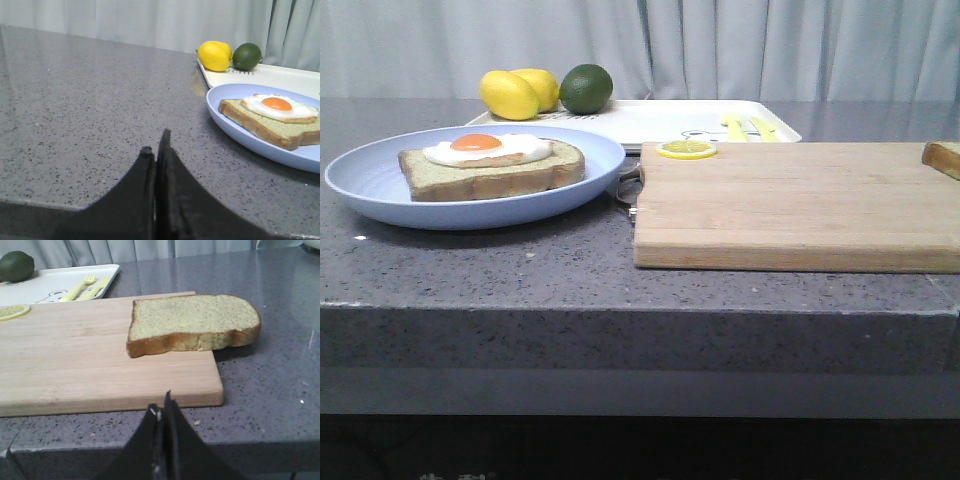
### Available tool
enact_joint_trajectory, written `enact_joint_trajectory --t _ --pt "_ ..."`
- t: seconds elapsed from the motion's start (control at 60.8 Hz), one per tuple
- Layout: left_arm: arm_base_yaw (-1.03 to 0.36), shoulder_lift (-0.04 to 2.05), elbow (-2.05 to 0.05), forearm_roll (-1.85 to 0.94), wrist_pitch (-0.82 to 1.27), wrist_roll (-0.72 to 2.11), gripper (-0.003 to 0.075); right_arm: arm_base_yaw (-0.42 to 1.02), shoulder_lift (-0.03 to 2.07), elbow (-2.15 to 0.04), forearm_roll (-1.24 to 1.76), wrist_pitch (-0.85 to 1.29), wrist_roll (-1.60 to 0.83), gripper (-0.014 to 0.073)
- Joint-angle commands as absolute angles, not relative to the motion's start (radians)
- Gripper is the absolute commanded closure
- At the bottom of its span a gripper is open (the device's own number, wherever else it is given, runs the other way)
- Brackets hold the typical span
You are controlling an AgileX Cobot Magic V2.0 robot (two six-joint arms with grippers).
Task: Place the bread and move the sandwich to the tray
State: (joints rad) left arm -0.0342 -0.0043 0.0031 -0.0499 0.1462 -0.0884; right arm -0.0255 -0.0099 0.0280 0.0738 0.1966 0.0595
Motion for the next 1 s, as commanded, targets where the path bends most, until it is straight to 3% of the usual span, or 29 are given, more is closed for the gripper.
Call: enact_joint_trajectory --t 0.0,0.987 --pt "-0.031 -0.026 0.006 -0.055 0.062 -0.098 0.0741 -0.030 -0.028 0.025 0.066 0.114 0.056 0.0652" --pt "-0.031 -0.026 0.006 -0.011 0.060 -0.098 0.0741 -0.030 -0.028 0.025 0.066 0.114 0.056 0.0652"
